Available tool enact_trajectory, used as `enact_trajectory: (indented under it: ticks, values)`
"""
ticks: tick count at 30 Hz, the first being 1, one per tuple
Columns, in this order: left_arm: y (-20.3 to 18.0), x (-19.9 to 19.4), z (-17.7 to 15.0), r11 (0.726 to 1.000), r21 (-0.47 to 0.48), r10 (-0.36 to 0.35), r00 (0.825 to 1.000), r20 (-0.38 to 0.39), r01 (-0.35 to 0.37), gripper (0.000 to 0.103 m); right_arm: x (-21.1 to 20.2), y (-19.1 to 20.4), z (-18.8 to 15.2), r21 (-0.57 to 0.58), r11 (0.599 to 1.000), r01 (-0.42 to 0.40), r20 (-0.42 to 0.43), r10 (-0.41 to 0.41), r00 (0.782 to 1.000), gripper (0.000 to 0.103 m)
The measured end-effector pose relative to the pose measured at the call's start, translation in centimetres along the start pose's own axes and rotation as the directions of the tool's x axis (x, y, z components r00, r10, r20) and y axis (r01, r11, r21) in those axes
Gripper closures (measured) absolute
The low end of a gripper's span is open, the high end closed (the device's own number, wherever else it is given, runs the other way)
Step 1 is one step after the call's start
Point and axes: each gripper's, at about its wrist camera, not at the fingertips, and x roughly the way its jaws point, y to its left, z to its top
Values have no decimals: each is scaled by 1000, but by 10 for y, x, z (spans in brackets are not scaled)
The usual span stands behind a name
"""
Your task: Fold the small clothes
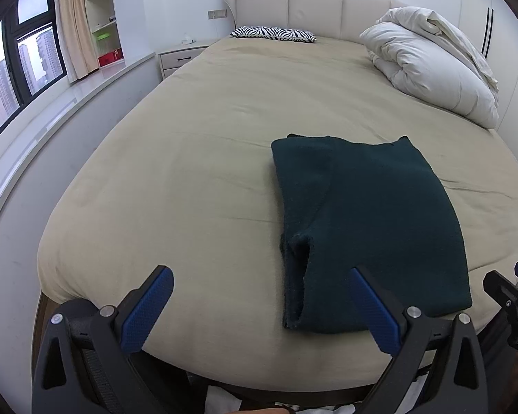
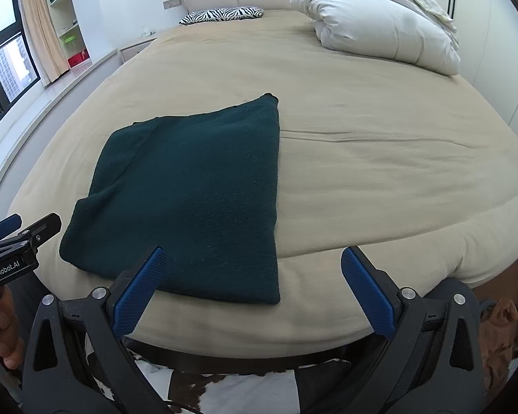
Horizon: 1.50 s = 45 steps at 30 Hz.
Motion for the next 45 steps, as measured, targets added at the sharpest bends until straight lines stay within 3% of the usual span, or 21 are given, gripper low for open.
enact_trajectory:
  ticks: [45]
  values:
    - [0, 0, -2, 1000, 5, -5, 1000, -5, 5, 0, 5, -3, 0, 15, 1000, -6, -14, 6, 1000, 0]
